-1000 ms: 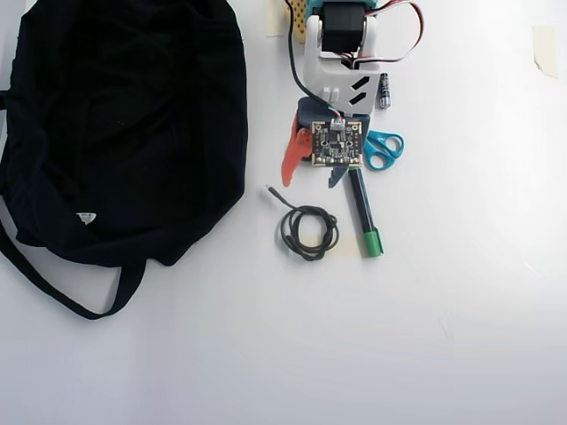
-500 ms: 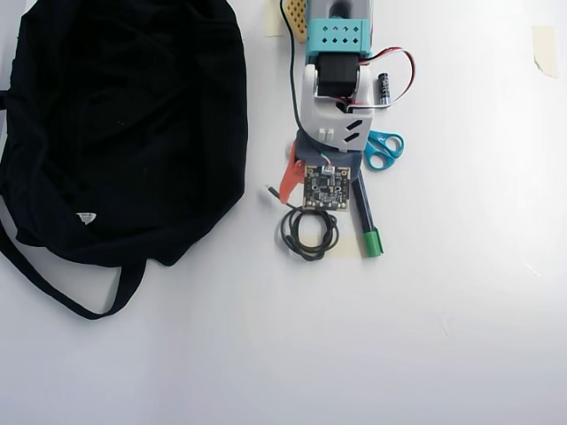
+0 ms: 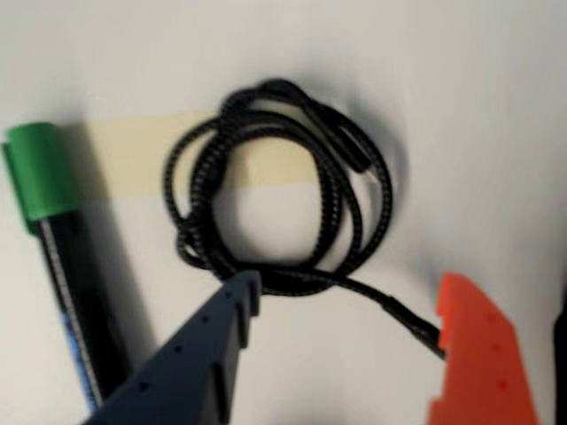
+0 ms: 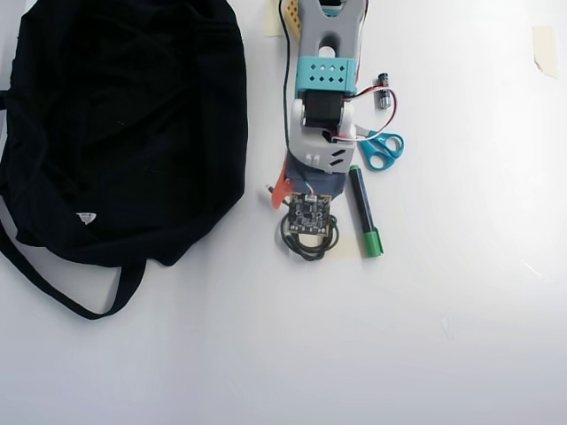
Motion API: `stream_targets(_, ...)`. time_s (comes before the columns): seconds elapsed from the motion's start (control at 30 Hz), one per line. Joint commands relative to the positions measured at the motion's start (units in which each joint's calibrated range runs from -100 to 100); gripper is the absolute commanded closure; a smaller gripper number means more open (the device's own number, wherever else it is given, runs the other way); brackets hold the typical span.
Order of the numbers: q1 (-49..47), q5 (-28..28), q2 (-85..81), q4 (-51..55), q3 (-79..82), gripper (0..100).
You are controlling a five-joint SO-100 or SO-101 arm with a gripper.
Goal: Put the cable into the black bag
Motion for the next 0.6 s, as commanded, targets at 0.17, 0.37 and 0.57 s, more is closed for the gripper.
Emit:
stream_targets(0.17, 0.33, 0.19, 1.69, -2.19, -3.29, 74)
stream_targets(0.37, 0.33, 0.24, 2.69, -3.31, -3.29, 74)
stream_targets(0.57, 0.70, 0.24, 5.84, -4.78, -5.99, 74)
